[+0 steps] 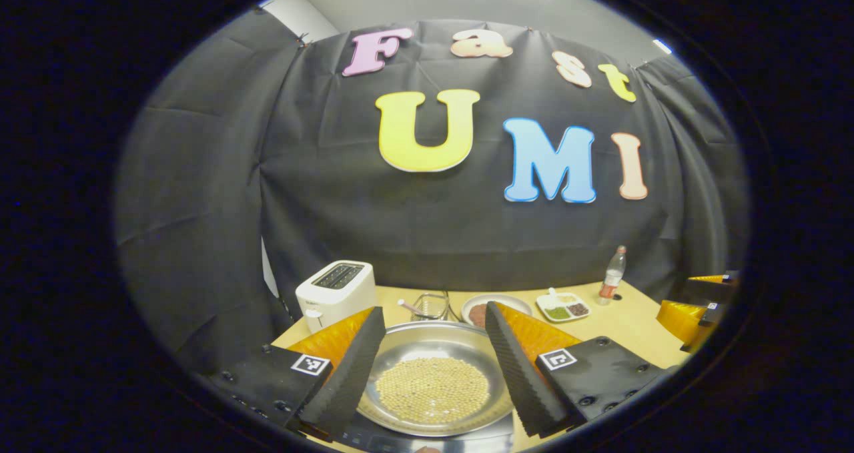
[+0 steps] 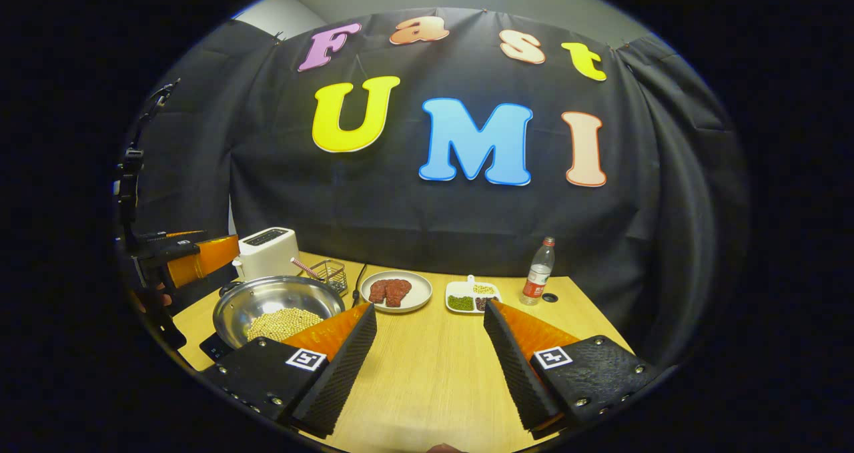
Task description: First push the handle of the pot to place it horizontally, then grasp the pot with both hands and set it on the induction cooktop.
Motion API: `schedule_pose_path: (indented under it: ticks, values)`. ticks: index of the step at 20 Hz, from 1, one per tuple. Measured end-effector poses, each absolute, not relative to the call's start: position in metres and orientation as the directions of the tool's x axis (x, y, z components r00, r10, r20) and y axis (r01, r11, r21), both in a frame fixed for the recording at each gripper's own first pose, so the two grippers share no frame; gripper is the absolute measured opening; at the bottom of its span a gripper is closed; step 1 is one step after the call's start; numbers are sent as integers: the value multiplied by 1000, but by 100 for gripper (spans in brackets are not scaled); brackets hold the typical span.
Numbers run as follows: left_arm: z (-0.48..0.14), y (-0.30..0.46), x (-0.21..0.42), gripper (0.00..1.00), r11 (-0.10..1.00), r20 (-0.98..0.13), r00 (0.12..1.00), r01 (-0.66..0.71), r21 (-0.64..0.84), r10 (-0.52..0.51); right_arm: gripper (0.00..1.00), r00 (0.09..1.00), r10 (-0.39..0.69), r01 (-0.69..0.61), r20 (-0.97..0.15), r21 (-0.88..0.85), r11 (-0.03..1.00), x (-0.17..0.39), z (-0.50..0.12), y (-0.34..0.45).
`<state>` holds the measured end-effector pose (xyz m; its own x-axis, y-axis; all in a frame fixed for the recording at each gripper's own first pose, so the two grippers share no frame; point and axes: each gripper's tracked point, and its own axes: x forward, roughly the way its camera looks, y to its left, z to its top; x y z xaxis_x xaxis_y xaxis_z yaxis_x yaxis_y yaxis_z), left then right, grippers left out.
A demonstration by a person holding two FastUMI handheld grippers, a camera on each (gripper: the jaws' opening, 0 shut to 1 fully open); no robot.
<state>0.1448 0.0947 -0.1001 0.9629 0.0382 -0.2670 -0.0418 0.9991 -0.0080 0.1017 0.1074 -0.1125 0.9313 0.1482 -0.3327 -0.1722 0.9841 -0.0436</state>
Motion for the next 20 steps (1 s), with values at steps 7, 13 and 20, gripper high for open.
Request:
schedule_pose_path:
  ticks: [7, 13, 20]
  values:
    - [-38, -6, 75, 98, 1000, -161, 986, -29, 10, 31, 98, 953, 157, -159, -261, 14, 987, 46, -74, 22]
    - [8, -41, 31, 98, 1000, -94, 995, -15, 6, 16, 97, 972, 135, -128, -193, 51, 990, 22, -32, -15]
    - [31, -12, -3, 98, 999, -28, 999, -36, 27, 37, 97, 984, 102, -99, -147, 31, 995, -8, -17, -11]
